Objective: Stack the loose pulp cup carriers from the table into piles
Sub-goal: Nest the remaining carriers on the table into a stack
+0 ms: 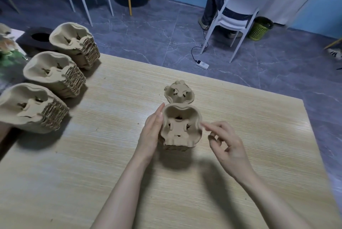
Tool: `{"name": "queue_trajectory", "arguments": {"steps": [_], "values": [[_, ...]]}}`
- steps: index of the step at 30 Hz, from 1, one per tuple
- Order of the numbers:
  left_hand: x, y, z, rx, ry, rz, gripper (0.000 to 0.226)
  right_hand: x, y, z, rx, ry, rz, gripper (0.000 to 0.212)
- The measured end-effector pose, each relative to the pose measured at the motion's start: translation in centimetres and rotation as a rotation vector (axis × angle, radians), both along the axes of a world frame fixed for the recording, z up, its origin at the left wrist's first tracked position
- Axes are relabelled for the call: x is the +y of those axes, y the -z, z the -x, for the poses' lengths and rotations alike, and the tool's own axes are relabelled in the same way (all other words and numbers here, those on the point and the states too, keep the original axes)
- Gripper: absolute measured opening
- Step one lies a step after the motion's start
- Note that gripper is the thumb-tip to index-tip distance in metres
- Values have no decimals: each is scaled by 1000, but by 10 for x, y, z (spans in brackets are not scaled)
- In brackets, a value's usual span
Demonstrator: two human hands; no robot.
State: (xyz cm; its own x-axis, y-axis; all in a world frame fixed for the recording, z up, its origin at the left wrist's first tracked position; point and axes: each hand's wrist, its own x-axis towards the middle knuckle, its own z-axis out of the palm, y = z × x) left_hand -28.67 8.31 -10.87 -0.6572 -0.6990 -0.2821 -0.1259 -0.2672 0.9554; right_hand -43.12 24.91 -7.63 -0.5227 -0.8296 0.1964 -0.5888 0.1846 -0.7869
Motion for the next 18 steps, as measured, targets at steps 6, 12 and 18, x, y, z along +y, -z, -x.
{"name": "queue_trajectory", "arguments": {"steps": [6, 12, 18], "values": [[5, 9, 1, 9, -15, 28, 70, -18, -6, -5, -853, 166, -289, 61], [-2, 14, -12, 34, -127, 58, 67, -41, 6, -25, -852, 89, -279, 52], [-31, 13, -50, 41, -293, 100, 55, -81, 6, -41, -843, -106, -346, 68]]}}
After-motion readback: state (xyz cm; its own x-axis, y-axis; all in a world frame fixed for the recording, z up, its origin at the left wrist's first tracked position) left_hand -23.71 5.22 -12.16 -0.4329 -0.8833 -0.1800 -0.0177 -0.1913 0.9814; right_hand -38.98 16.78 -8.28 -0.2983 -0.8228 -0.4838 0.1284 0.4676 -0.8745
